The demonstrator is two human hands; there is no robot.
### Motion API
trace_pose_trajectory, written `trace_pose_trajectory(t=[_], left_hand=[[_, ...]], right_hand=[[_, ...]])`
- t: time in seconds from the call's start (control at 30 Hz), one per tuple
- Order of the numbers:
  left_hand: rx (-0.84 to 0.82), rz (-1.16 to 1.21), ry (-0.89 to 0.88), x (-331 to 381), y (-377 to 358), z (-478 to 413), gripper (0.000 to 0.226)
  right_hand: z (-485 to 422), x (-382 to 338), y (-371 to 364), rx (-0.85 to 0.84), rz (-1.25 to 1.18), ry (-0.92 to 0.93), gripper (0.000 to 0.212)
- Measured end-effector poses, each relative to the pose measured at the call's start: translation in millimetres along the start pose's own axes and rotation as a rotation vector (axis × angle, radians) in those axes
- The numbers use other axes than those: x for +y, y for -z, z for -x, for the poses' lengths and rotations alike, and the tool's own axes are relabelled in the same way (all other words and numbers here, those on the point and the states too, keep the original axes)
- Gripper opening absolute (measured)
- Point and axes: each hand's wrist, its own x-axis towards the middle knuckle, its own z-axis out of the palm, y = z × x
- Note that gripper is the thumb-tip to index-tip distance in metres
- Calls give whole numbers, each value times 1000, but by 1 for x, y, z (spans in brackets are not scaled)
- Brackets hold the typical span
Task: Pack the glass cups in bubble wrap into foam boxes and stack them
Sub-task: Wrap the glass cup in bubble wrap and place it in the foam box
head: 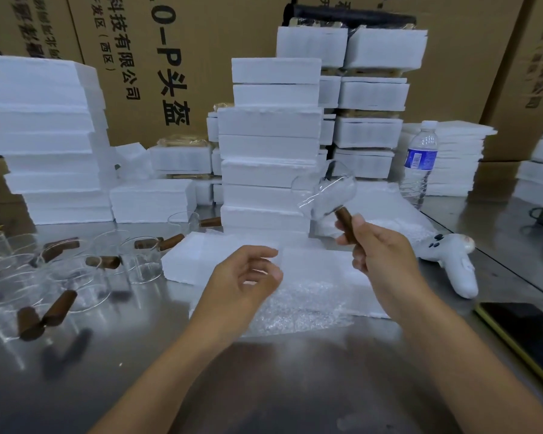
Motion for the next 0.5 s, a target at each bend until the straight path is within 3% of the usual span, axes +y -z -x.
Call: trace_pose_trajectory(t=[0.17, 0.3, 0.43, 0.5], left_hand=[[71, -385, -151, 0, -30, -5, 7], [62, -653, -133, -7, -44, -12, 22], [83, -691, -144, -11, -41, -13, 8], [98, -640, -124, -13, -38, -14, 13]], right_hand=[[-1, 4, 1, 53, -59, -88, 26], [-2, 6, 1, 54, -85, -115, 25], [-4, 6, 1, 31, -130, -127, 23], [-4, 6, 1, 18, -156, -139, 22]])
